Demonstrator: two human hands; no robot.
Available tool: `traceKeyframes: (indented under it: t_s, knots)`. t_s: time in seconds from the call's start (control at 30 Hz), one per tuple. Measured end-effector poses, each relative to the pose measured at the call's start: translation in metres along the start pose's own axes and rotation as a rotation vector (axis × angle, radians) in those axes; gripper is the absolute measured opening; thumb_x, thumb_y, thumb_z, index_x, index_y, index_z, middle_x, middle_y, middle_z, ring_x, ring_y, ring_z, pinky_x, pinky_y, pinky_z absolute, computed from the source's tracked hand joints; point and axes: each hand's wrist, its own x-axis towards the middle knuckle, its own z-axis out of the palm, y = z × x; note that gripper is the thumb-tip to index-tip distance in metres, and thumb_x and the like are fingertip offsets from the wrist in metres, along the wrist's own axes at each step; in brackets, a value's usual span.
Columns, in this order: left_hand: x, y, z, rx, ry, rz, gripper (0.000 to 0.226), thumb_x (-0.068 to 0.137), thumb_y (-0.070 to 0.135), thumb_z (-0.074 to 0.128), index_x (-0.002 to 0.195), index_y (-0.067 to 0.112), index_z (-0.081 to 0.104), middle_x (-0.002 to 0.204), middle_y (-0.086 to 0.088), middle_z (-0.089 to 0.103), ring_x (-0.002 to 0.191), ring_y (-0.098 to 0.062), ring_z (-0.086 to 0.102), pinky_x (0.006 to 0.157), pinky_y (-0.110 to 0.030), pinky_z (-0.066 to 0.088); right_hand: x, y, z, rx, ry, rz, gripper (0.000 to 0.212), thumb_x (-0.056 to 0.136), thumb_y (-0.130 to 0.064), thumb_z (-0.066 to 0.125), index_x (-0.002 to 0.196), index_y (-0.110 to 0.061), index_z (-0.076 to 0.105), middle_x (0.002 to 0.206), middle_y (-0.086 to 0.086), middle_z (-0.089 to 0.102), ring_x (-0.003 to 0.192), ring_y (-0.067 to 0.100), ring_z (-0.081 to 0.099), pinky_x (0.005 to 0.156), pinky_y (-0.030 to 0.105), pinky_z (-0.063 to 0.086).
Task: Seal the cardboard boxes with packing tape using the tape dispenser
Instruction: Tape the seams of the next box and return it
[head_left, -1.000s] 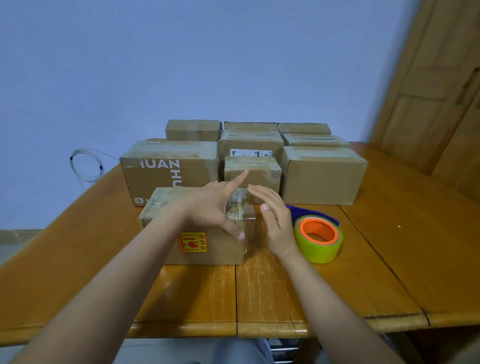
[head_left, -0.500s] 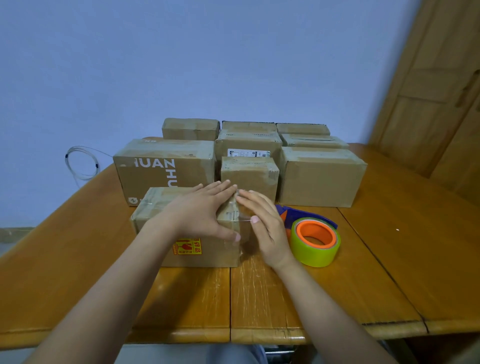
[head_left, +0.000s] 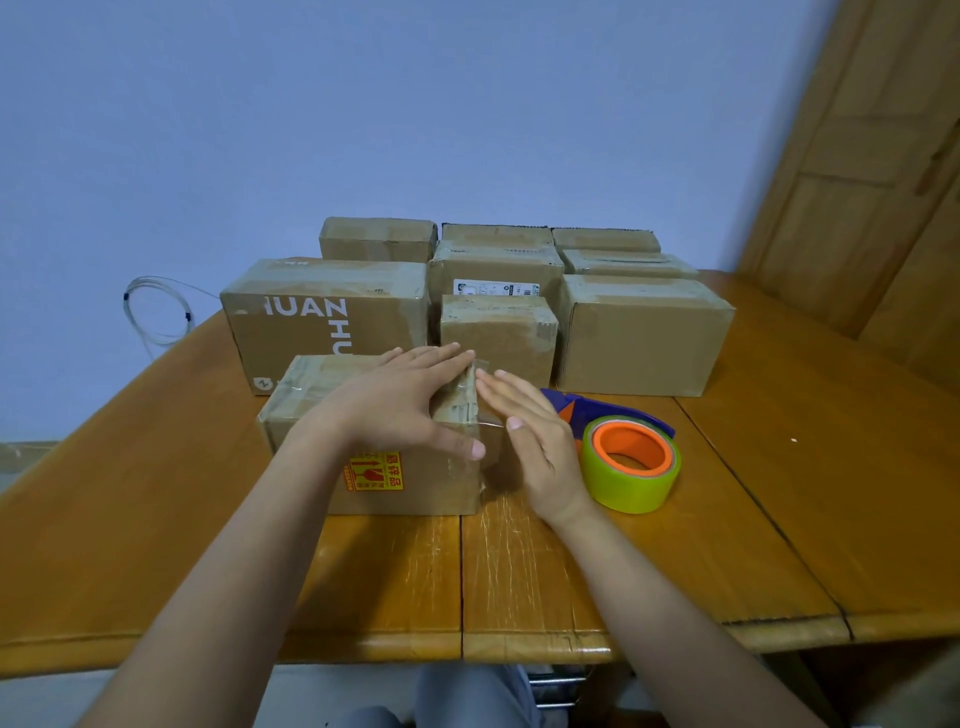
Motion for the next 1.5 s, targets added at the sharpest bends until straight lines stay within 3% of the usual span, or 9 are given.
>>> traceKeyframes:
  t_s: [0.23, 0.43, 0.67, 0.87, 0.97, 1.13, 1.2, 1.3, 1.5]
  knots:
    - [0.003, -0.003, 0.000, -0.012, -0.017, 0.001, 0.130, 0.042, 0.092, 0.034, 0.153, 0.031, 0.005, 0.161, 0.010, 0.002, 0.147, -0.009, 0.001, 0.117, -0.033, -0.001, -0.006, -0.007, 0.002, 0.208, -0.189, 0.247, 0.062, 0.092, -0.068, 0.023, 0.137, -0.029, 0.040, 0.144, -0.022, 0.037, 0.140, -0.002, 0.024, 0.109, 0.009, 0.019]
    - [0.002, -0.001, -0.003, -0.015, -0.038, 0.003, 0.131, 0.047, 0.095, 0.045, 0.153, 0.029, 0.005, 0.161, 0.009, 0.003, 0.147, -0.010, 0.002, 0.117, -0.032, -0.003, -0.006, -0.012, 0.005, 0.198, -0.079, 0.269, 0.052, 0.095, -0.055, 0.027, 0.135, -0.027, 0.045, 0.141, -0.019, 0.044, 0.137, -0.003, 0.031, 0.109, 0.012, 0.022]
    - [-0.001, 0.003, -0.006, -0.011, -0.043, -0.001, 0.117, 0.057, 0.077, 0.049, 0.154, 0.028, 0.005, 0.162, 0.008, 0.003, 0.148, -0.011, 0.001, 0.118, -0.034, -0.002, -0.001, -0.017, 0.010, 0.243, -0.157, 0.352, 0.060, 0.088, -0.070, 0.027, 0.139, -0.038, 0.032, 0.145, -0.027, 0.027, 0.135, -0.016, 0.019, 0.111, 0.008, 0.016]
    - [0.001, 0.002, -0.006, -0.009, -0.044, 0.007, 0.118, 0.056, 0.078, 0.047, 0.154, 0.028, 0.005, 0.162, 0.007, 0.004, 0.148, -0.011, 0.002, 0.118, -0.034, -0.002, -0.001, -0.017, 0.004, 0.299, -0.143, 0.421, 0.075, 0.069, -0.092, 0.021, 0.129, -0.053, 0.043, 0.150, -0.018, 0.028, 0.127, -0.023, 0.024, 0.094, -0.006, 0.019]
    - [-0.001, 0.003, -0.006, -0.001, -0.042, 0.016, 0.118, 0.056, 0.078, 0.045, 0.154, 0.027, 0.005, 0.162, 0.007, 0.003, 0.148, -0.012, 0.002, 0.118, -0.034, -0.002, 0.002, -0.016, 0.007, 0.310, -0.075, 0.411, 0.059, 0.074, -0.088, 0.024, 0.117, -0.060, 0.053, 0.149, -0.011, 0.039, 0.135, -0.007, 0.030, 0.107, 0.010, 0.023]
    - [0.001, 0.002, -0.005, 0.005, -0.042, 0.025, 0.119, 0.056, 0.079, 0.045, 0.154, 0.025, 0.005, 0.162, 0.005, 0.005, 0.148, -0.014, 0.004, 0.119, -0.038, 0.000, 0.012, -0.011, -0.009, 0.323, -0.148, 0.445, 0.047, 0.096, -0.051, 0.035, 0.124, -0.023, 0.061, 0.137, 0.000, 0.054, 0.126, -0.001, 0.045, 0.105, 0.011, 0.030]
    - [0.001, 0.002, -0.005, 0.004, -0.038, 0.026, 0.118, 0.057, 0.079, 0.044, 0.154, 0.024, 0.006, 0.162, 0.004, 0.007, 0.148, -0.016, 0.005, 0.120, -0.039, 0.002, 0.025, -0.008, -0.012, 0.299, -0.022, 0.414, 0.041, 0.093, -0.037, 0.042, 0.107, -0.011, 0.071, 0.116, 0.004, 0.068, 0.113, 0.009, 0.059, 0.099, 0.022, 0.042]
    - [0.000, 0.003, -0.005, -0.002, -0.017, 0.017, 0.114, 0.063, 0.079, 0.050, 0.154, 0.025, 0.008, 0.162, 0.004, 0.009, 0.148, -0.016, 0.007, 0.121, -0.040, 0.004, 0.040, -0.004, 0.004, 0.183, 0.197, 0.359, 0.025, 0.090, -0.027, 0.045, 0.085, -0.025, 0.070, 0.092, 0.001, 0.069, 0.092, 0.015, 0.063, 0.085, 0.034, 0.049]
    - [0.000, 0.000, -0.003, -0.019, 0.020, 0.015, 0.107, 0.072, 0.069, 0.062, 0.154, 0.024, 0.011, 0.161, 0.003, 0.011, 0.148, -0.016, 0.009, 0.120, -0.039, 0.006, 0.043, 0.005, 0.018, 0.208, 0.145, 0.347, 0.026, 0.094, -0.013, 0.056, 0.120, -0.016, 0.057, 0.120, 0.002, 0.056, 0.105, 0.001, 0.053, 0.085, 0.012, 0.044]
